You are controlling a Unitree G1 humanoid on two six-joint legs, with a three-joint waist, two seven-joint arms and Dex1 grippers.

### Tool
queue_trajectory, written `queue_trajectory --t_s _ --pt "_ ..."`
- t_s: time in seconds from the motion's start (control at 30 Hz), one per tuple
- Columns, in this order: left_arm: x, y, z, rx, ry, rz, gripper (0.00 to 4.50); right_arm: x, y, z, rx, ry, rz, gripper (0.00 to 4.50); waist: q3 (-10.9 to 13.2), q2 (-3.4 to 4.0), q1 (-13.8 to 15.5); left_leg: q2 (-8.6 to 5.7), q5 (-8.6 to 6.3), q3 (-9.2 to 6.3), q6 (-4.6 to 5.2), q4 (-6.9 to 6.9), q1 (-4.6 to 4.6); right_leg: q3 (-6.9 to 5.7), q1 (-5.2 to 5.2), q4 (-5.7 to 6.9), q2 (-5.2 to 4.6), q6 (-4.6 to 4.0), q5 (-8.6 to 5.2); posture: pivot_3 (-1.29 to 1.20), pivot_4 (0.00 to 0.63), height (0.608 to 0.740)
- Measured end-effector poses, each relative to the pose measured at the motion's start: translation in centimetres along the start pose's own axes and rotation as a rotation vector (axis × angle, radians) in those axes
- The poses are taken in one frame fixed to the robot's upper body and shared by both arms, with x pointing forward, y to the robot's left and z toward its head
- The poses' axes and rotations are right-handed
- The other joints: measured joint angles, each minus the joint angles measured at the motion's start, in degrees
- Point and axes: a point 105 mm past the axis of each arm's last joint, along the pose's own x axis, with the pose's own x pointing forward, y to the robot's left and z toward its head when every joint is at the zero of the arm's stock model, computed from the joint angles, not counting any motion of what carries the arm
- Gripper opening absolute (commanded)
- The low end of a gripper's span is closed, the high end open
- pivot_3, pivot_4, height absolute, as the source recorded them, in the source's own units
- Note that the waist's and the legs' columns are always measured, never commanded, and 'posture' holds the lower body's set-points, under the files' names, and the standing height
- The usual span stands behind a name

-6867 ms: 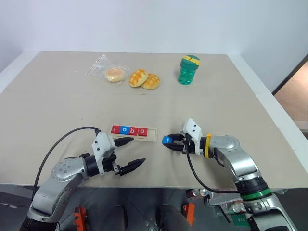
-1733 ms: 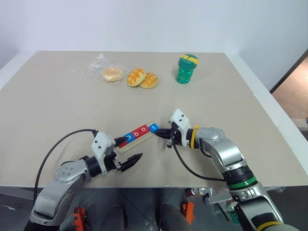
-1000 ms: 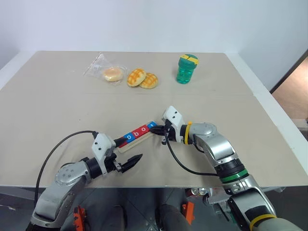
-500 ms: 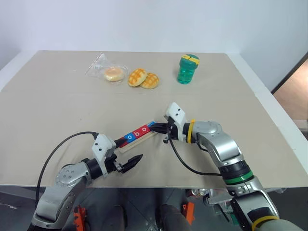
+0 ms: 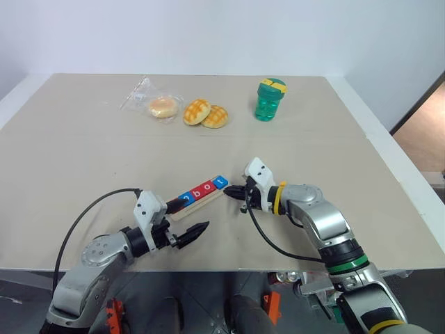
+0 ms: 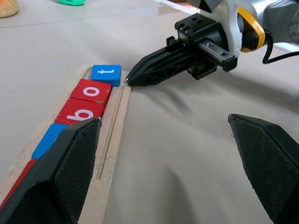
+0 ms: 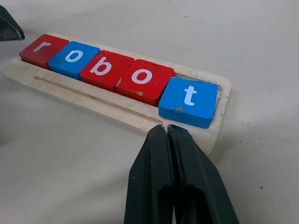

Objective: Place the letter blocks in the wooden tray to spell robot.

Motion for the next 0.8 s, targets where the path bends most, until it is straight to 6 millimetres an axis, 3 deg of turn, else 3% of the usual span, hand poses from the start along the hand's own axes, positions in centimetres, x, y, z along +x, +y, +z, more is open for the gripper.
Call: queue_trajectory --t_s 0.8 --pt "-0.2 0.2 -0.4 0.010 0.020 0.032 4.50 1.1 -0.2 0.3 -0.036 -0.015 0.009 0.05 0.00 0.00 0.02 0.00 0.00 0.00 0.00 0.00 0.01 0.00 0.01 0.00 0.00 0.00 0.01 0.00 0.150 0.740"
